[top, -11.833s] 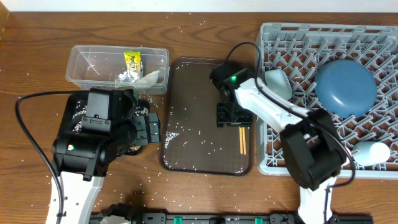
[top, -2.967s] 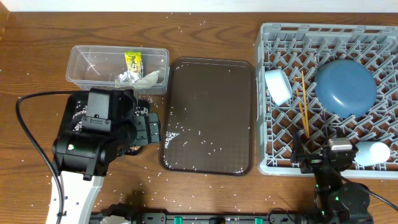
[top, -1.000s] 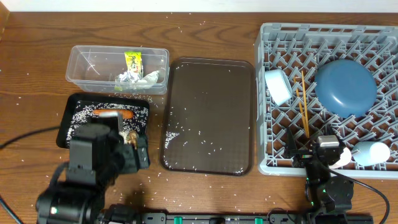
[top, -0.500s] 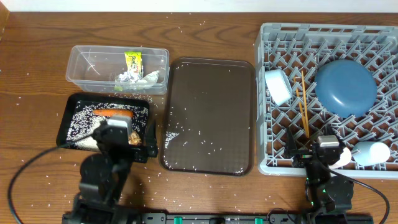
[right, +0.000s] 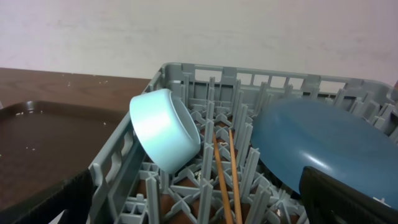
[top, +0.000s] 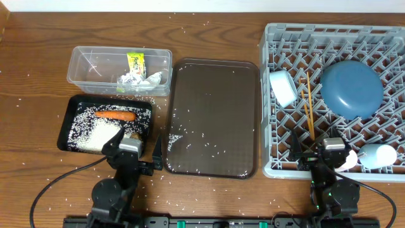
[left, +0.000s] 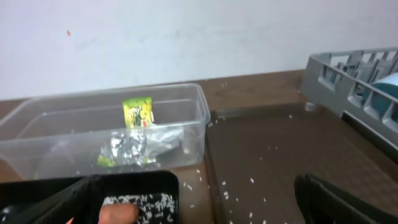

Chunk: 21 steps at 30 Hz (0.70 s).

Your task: Sort waste into correct bins and load items into the dishwasher rack

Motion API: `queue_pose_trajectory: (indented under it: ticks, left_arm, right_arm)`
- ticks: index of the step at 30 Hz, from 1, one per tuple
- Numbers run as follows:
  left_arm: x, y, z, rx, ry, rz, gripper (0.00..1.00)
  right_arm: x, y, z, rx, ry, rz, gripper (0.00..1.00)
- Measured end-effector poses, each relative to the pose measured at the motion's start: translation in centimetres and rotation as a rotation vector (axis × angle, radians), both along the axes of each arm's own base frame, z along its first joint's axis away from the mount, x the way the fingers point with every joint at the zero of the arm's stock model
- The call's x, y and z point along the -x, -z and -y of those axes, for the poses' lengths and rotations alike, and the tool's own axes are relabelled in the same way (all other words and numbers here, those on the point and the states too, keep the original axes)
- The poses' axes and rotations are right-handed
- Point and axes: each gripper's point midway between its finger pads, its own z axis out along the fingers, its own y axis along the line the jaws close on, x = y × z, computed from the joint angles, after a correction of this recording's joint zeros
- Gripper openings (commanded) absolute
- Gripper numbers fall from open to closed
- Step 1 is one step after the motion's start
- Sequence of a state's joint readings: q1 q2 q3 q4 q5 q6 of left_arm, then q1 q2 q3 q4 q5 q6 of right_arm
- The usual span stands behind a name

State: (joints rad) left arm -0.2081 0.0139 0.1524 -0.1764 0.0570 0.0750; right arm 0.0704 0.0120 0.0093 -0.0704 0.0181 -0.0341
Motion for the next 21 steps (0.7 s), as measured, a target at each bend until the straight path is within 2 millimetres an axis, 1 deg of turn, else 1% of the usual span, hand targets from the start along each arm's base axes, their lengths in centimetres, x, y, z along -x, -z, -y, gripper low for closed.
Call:
queue_pose_trajectory:
  ticks: [3, 6, 7, 10, 21]
  left_arm:
    - [-0.2, 1.1, 0.0, -0.012, 0.0, -0.016, 0.98]
    - [-0.5, 2.8, 0.1, -0.019, 0.002, -0.032, 0.98]
    - [-0.6, 2.9, 0.1, -0.017, 0.002, -0.025, 0.98]
    - [-0.9, 2.7, 0.2, -0.01, 0.001, 0.007, 0.98]
    - [-0.9, 2.6, 0.2, -0.01, 0.001, 0.013, 0.98]
  right_arm:
    - [0.0, 0.0, 0.0, 0.0, 0.0, 0.0, 0.99]
    - [0.0, 0.0, 0.0, 0.0, 0.0, 0.0, 0.99]
    - [0.0, 0.0, 0.0, 0.0, 0.0, 0.0, 0.99]
    - [0.0, 0.0, 0.0, 0.0, 0.0, 0.0, 0.99]
    - [0.0, 0.0, 0.0, 0.0, 0.0, 0.0, 0.99]
